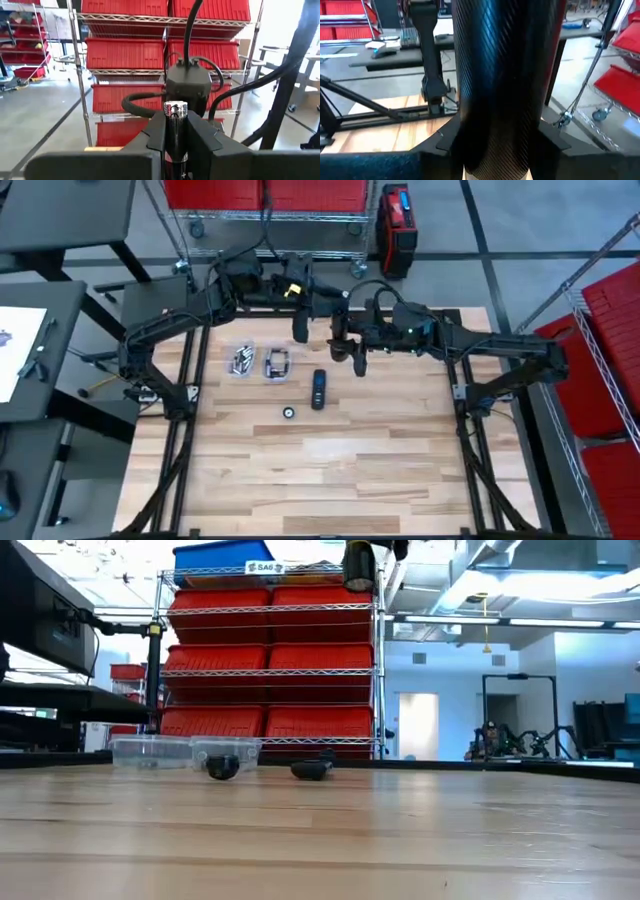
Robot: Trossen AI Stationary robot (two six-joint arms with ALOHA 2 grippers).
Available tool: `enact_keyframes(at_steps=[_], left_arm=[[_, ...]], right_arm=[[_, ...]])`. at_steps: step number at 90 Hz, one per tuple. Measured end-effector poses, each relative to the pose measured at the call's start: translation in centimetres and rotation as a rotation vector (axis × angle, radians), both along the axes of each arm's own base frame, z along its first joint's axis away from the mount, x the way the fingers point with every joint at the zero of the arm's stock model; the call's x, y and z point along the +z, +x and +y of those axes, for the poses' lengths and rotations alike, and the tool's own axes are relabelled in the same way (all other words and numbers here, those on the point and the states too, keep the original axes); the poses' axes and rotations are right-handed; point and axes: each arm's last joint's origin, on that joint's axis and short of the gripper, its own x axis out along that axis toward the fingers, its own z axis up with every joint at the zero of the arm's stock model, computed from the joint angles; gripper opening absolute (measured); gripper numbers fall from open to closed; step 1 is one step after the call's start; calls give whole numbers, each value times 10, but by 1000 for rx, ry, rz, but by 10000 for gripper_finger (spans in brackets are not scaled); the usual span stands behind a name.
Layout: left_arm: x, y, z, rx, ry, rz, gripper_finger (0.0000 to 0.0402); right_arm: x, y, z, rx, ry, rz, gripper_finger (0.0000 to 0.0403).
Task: Insert battery
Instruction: Insert the silver battery into the flashlight battery compartment
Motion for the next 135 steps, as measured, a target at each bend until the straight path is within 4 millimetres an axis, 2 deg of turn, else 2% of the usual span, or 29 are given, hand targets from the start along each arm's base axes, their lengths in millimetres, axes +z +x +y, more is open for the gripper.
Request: enact_keyframes(at_steps=[21,42,64,106,114,135], left_arm=[[11,-12,-3,6,17,-49,26],[16,-11,-3,0,16,-122,26],[26,-13,-4,-9,8,-239,26],[35,-17,-11,-10,46,-345,26],[34,-16,-11,-4,60,-338,44],[32,-15,-11,12,88,-306,125]], right_arm=[[12,-2,-4,-6,-21,-98,140],[28,-5,-5,-8,-50,-130,140],[37,-6,-5,-10,-63,-207,140],[52,-8,-3,-12,-117,-359,140],[52,-8,-4,-14,-117,-356,140],[49,-8,-4,-13,-112,-329,140]])
